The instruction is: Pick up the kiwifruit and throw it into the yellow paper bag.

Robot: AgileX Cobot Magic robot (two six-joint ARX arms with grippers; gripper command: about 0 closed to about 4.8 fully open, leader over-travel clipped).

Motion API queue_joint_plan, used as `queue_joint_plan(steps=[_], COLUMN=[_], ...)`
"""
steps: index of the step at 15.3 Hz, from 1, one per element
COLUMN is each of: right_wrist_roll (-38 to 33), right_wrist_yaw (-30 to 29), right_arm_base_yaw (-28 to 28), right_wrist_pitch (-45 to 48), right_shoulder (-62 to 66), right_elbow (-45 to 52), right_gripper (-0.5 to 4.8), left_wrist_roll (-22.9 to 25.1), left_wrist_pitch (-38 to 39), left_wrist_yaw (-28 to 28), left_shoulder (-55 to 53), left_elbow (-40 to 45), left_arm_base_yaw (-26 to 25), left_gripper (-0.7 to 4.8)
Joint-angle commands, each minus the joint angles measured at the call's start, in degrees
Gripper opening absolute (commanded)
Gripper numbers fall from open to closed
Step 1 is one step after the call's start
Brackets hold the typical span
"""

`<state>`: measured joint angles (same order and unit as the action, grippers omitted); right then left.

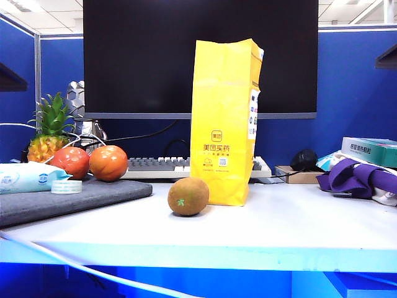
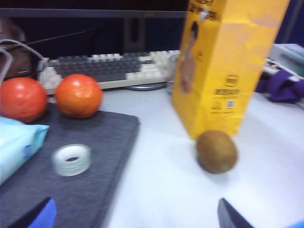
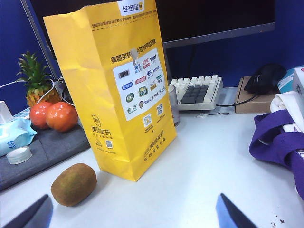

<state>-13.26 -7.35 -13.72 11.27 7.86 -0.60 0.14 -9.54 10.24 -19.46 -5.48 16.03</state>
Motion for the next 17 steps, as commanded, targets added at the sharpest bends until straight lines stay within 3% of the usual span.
queue_joint_plan(steps=[1,4,5,6,8,11,13,17], right_wrist_roll=[-0.2,-0.2,-0.2,-0.2,-1.6,-1.5,-1.2,4.4], right_wrist_yaw=[-0.2,-0.2,-0.2,-0.3,-0.5,0.3,2.1,6.3], right_arm_base_yaw=[0.0,0.0,0.0,0.0,0.0,0.0,0.0,0.2], right_wrist_pitch=[1.0,1.0,1.0,1.3,6.4,15.2,20.3,10.4], right_shoulder=[0.0,0.0,0.0,0.0,0.0,0.0,0.1,6.3], right_elbow=[0.4,0.4,0.4,0.4,0.4,0.4,-0.8,-9.9], right_gripper=[4.79,4.79,4.79,4.79,4.79,4.79,4.79,4.79], left_wrist_roll=[-0.2,-0.6,-2.8,-6.6,-7.4,-2.6,4.4,6.7], left_wrist_pitch=[-3.9,-4.4,-4.4,-4.4,-3.5,1.9,7.8,11.6], left_wrist_yaw=[3.1,3.1,3.1,7.3,9.9,11.0,10.4,10.2], left_shoulder=[0.0,0.0,0.0,-0.2,-5.0,-15.9,-25.4,-39.9], left_elbow=[-0.1,-0.1,-0.2,-1.1,-8.1,-20.2,-29.6,-40.8], left_arm_base_yaw=[-0.1,0.0,0.0,0.2,0.5,0.5,0.5,0.5], left_gripper=[4.79,4.79,4.79,4.79,4.79,4.79,4.79,4.79])
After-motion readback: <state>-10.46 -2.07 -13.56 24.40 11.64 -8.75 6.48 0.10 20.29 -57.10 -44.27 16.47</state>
